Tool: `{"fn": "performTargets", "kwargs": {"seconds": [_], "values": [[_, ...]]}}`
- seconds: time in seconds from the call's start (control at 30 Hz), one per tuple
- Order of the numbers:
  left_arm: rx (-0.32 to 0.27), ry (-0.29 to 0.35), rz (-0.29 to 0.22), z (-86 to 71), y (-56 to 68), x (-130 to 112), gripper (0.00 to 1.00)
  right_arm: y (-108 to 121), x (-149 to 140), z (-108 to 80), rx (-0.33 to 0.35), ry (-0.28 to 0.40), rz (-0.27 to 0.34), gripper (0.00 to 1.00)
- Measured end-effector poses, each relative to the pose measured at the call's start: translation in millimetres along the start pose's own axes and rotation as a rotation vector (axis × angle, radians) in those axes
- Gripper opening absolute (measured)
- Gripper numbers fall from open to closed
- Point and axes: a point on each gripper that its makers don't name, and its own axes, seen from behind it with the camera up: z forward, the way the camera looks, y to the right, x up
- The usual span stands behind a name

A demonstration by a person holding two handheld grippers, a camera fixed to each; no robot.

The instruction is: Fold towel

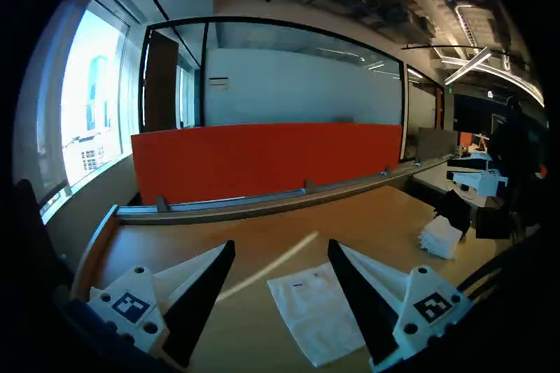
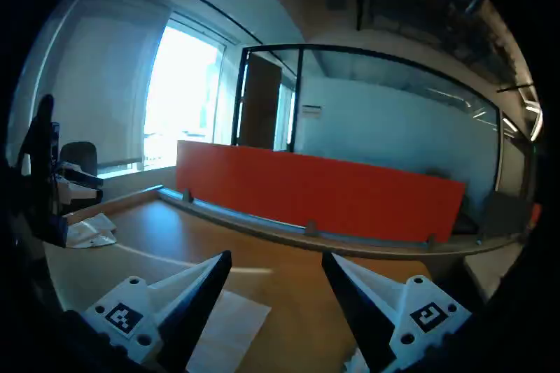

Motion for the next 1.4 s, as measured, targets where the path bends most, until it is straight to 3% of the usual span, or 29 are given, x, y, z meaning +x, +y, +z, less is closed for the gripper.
{"fn": "performTargets", "kwargs": {"seconds": [0.4,0.9,1.4], "values": [[-0.103,-0.076,0.08,4.0,18.7,-25.6,0.98,-32.8,-28.7,4.6,0.136,-0.109,-0.03,1.0],[-0.124,-0.157,0.102,10.0,29.2,-81.7,0.98,-54.0,-86.1,4.7,0.189,-0.216,-0.045,1.0],[-0.172,-0.26,0.129,20.6,48.4,-148.5,0.98,-68.9,-147.6,6.1,0.226,-0.308,-0.063,1.0]]}}
